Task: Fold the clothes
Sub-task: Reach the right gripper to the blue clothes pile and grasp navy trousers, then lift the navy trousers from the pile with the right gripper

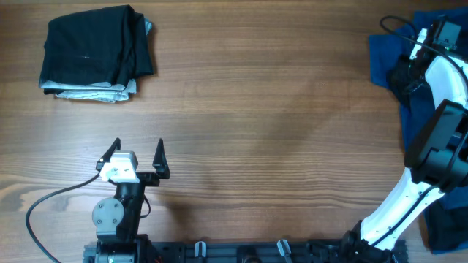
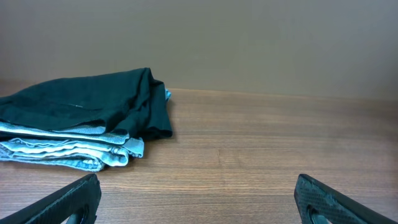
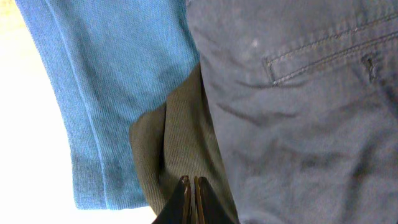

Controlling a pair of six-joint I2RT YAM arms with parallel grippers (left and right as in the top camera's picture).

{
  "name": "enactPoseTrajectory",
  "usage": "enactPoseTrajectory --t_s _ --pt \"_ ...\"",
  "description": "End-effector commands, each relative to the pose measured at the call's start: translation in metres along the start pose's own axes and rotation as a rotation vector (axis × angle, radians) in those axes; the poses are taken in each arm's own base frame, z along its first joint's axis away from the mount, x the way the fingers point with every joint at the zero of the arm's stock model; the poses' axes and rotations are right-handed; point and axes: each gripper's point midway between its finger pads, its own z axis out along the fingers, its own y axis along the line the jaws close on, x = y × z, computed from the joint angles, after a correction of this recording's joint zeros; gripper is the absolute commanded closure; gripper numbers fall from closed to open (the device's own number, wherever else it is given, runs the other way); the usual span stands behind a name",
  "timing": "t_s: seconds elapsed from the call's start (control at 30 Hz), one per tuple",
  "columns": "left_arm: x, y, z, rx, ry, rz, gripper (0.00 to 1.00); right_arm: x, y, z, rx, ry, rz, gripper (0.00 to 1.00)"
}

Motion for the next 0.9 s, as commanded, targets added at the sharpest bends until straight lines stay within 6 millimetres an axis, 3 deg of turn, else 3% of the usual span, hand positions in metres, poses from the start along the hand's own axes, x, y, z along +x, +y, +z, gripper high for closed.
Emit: enactPoseTrajectory --t_s 0.0,0.27,0.33,0.37,0.43,0.63,0.87 --pt "0.002 -0.002 0.0 0.014 0.002 0.019 0.0 0.002 0.007 0.003 -0.023 0.015 0.004 0.96" --pt "0.002 -0.002 0.0 0.014 0.002 0.019 0.0 0.01 0.004 0.002 -0.002 0.048 -0.002 0.96" --pt "0.002 -0.002 0.0 0.014 0.002 0.019 0.0 0.007 0.004 0.003 -0.002 0.033 0.0 0.84" --pt "0.002 -0.002 0.0 0.014 0.002 0.019 0.0 0.004 0.004 0.003 -0.007 0.022 0.0 0.67" --pt "0.002 -0.002 0.0 0.014 0.002 0.019 0.0 -0.001 0.005 0.003 -0.01 0.001 -0.01 0.56" --pt "0.002 -0.002 0.0 0.014 0.002 0.019 0.0 -0.022 -0.007 0.002 0.053 -0.084 0.006 0.53" --pt "0.002 -0.002 0.0 0.014 0.002 0.019 0.0 -0.064 -0.01 -0.003 0.067 -0.256 0.021 0.52"
